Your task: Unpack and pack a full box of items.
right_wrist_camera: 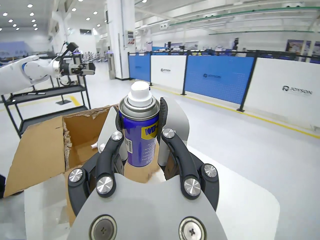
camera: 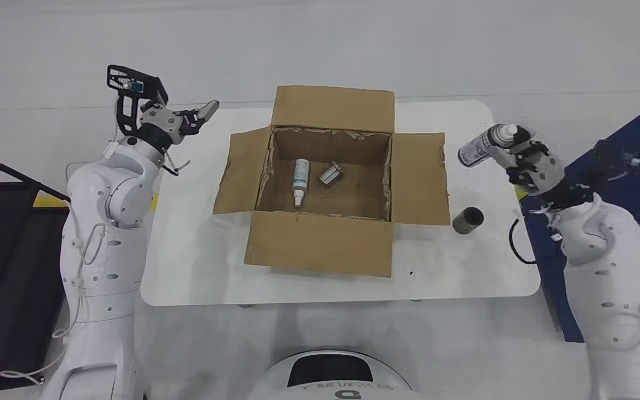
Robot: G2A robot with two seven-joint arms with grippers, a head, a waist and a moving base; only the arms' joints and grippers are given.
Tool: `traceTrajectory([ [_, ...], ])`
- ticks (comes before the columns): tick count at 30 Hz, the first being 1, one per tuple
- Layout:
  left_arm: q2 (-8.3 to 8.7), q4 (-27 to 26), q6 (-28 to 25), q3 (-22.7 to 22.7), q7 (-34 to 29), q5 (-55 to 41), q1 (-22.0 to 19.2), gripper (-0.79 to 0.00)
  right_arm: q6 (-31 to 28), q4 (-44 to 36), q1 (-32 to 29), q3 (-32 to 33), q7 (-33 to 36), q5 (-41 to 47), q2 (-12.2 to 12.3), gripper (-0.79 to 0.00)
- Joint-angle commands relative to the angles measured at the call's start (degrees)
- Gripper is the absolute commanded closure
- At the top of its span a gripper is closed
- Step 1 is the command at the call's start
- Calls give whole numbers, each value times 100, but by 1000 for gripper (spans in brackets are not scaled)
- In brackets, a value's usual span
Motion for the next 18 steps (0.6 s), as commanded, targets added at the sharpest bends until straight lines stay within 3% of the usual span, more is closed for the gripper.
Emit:
traceTrajectory([
  [1, 0, 0, 0, 0, 0, 0, 0, -785, 0, 365, -50, 79, -62, 69, 44, 0],
  [5, 0, 0, 0, 0, 0, 0, 0, -785, 0, 1207, 176, -44, 335, 303, 118, 0],
  [11, 0, 0, 0, 0, 0, 0, 0, -785, 0, 2192, 827, -721, 1094, 657, 148, 0],
  [18, 0, 0, 0, 0, 0, 0, 0, -785, 0, 2984, 1307, -1471, 987, 634, 157, 0],
])
